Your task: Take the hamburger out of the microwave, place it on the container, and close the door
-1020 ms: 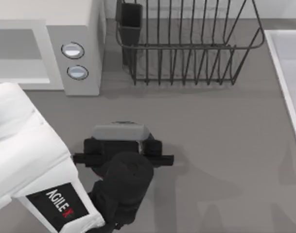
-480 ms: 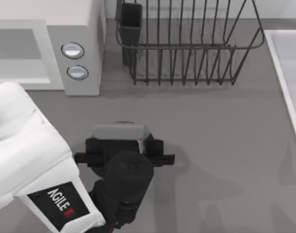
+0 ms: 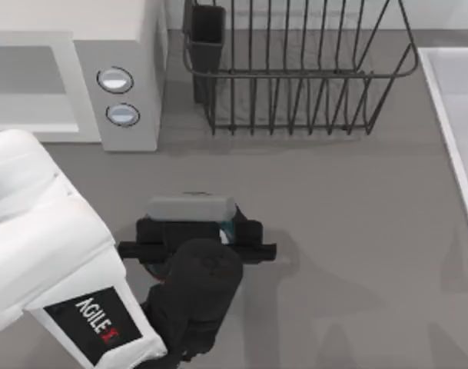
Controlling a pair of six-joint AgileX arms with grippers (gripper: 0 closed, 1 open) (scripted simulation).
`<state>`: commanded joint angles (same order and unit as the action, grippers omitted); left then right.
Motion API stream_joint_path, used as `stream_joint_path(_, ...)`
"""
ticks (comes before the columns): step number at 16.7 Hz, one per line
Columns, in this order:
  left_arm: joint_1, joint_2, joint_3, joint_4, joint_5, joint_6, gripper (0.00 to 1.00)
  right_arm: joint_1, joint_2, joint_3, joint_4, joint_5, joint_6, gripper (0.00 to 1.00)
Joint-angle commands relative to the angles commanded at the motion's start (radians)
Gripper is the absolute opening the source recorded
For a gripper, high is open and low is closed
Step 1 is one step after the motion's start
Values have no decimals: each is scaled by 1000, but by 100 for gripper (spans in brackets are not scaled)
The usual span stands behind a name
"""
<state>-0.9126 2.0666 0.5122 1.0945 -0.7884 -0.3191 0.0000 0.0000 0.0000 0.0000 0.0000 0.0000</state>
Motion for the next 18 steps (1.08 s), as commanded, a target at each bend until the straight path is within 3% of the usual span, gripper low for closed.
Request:
stream_joint_path(9, 15, -69, 2, -4, 14, 16, 100, 0, 0, 0, 0, 0, 0, 100)
stream_joint_path(13, 118, -255, -99, -94, 101, 37, 100, 0, 0, 0, 0, 0, 0, 100)
stream_joint_path(18, 324, -709, -266, -302, 278, 90, 100, 0, 0, 0, 0, 0, 0, 100)
